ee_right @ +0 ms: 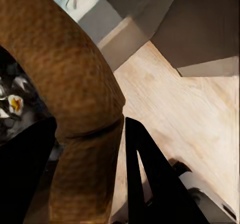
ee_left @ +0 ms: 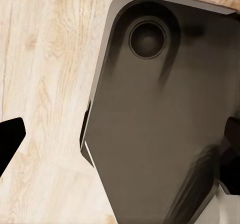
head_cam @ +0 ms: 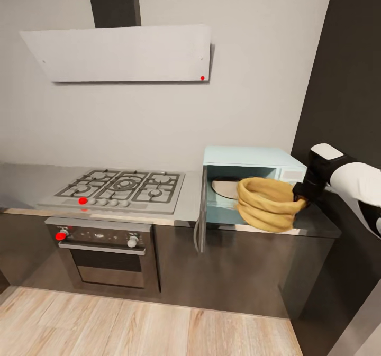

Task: In the kitchen, take the popcorn bag from the countertop, put it into the microwave, and heat it until the popcorn is cooked so the cooked popcorn ends up inside the bag.

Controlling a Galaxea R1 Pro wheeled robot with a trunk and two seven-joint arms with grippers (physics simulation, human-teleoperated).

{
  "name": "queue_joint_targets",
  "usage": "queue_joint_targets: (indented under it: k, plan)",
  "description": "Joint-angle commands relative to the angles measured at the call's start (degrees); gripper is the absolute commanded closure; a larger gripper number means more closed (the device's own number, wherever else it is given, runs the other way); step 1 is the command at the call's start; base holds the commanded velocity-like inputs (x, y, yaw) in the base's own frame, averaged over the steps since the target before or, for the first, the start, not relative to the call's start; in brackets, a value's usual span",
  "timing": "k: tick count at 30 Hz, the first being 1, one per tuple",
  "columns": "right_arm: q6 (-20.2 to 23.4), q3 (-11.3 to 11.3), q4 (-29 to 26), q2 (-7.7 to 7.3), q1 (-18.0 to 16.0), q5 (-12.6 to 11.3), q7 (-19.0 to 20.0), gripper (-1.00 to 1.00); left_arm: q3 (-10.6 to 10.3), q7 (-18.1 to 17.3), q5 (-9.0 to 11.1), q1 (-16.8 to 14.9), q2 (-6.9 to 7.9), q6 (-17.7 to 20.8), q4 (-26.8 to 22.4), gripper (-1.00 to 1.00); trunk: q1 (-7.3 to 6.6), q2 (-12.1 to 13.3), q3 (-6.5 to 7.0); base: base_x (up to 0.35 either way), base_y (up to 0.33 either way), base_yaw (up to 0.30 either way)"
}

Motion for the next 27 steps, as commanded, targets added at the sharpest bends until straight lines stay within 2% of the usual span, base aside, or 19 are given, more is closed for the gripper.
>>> queue_joint_targets:
  k: [1, 7, 10, 13, 15, 16, 18, 21, 27]
  plan:
    - [-1.94, -0.31, -0.03, 0.09, -0.06, -0.52, -3.06, 1.00, 0.12, 0.11, 0.00, -0.03, -0.01, 0.10, -0.04, -1.00, 0.00, -0.04, -0.07, 0.000, 0.000, 0.000]
    - [-14.62, -0.46, -0.03, 2.17, -0.02, -0.67, -12.26, 1.00, 0.17, 0.11, 0.00, -0.03, -0.01, 0.10, -0.04, -1.00, 0.00, -0.04, -0.07, 0.000, 0.000, 0.000]
    - [-19.33, -0.76, -0.03, 3.36, 0.00, -0.80, -15.12, 1.00, 0.18, 0.11, 0.00, -0.03, -0.01, 0.10, -0.04, -1.00, 0.00, -0.04, -0.07, 0.000, 0.000, 0.000]
    - [-20.61, -0.88, -0.09, 4.36, -0.05, -1.90, -16.55, 1.00, 0.18, 0.11, 0.00, -0.03, -0.01, 0.10, -0.04, -1.00, 0.00, -0.04, -0.07, 0.000, 0.000, 0.000]
    - [-22.47, -1.13, -0.19, 4.98, -0.06, -7.32, -16.89, 1.00, 0.15, 0.11, 0.00, -0.03, -0.01, 0.10, -0.04, -1.00, 0.00, -0.04, -0.07, 0.000, 0.000, 0.000]
    - [-23.11, -1.19, -0.20, 5.03, -0.05, -8.85, -16.94, 1.00, 0.13, 0.11, 0.00, -0.03, -0.01, 0.10, -0.04, -1.00, 0.00, -0.04, -0.07, 0.000, 0.000, 0.000]
    - [-23.59, -1.27, -0.20, 5.06, -0.06, -10.45, -16.96, 1.00, 0.16, 0.11, 0.00, -0.03, -0.01, 0.10, -0.04, -1.00, 0.00, -0.04, -0.07, 0.000, 0.000, 0.000]
    - [-23.80, -1.35, -0.20, 5.08, -0.07, -11.41, -16.97, 1.00, 0.17, 0.11, 0.00, -0.03, -0.01, 0.10, -0.04, -1.00, 0.00, -0.04, -0.07, 0.000, 0.000, 0.000]
    - [-23.83, -1.50, -0.32, 5.08, -0.07, -11.55, -16.90, 1.00, 0.17, 0.11, 0.00, -0.03, -0.01, 0.10, -0.04, -1.00, 0.00, -0.04, -0.07, -0.040, 0.000, 0.000]
